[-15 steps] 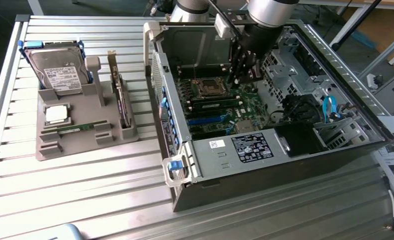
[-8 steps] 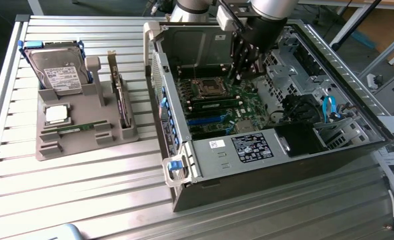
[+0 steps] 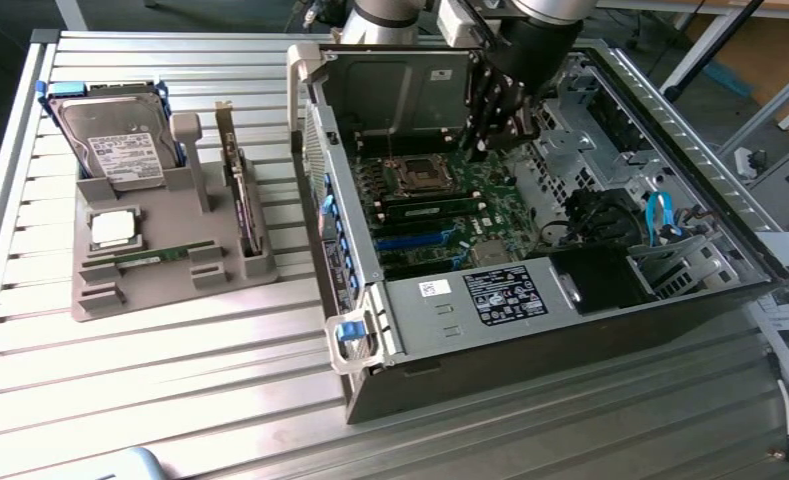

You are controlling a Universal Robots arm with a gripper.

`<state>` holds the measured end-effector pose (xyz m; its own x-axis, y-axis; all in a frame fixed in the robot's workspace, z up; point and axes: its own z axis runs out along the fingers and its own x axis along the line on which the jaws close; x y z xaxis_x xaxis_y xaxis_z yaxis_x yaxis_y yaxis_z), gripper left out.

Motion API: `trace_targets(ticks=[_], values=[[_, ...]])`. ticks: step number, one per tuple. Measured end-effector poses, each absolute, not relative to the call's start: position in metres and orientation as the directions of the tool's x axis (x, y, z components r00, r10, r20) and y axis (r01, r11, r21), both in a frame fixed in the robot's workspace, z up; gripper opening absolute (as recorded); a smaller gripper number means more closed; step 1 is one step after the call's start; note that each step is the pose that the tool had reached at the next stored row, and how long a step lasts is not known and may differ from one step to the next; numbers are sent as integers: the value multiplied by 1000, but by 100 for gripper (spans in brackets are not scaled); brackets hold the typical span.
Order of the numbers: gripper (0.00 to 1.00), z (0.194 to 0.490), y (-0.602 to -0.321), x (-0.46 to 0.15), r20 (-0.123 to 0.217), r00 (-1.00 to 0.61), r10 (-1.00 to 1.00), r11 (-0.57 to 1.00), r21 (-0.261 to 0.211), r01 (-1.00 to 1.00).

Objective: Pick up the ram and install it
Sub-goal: 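Insert the ram into the slot, then press down the ram until it locks into place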

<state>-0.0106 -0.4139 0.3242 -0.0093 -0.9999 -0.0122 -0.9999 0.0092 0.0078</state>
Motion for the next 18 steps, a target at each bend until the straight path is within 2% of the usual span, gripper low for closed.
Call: trace_targets(ticks=[18], values=[[25, 332, -414, -11, -12, -9, -1000, 9, 8, -1000]])
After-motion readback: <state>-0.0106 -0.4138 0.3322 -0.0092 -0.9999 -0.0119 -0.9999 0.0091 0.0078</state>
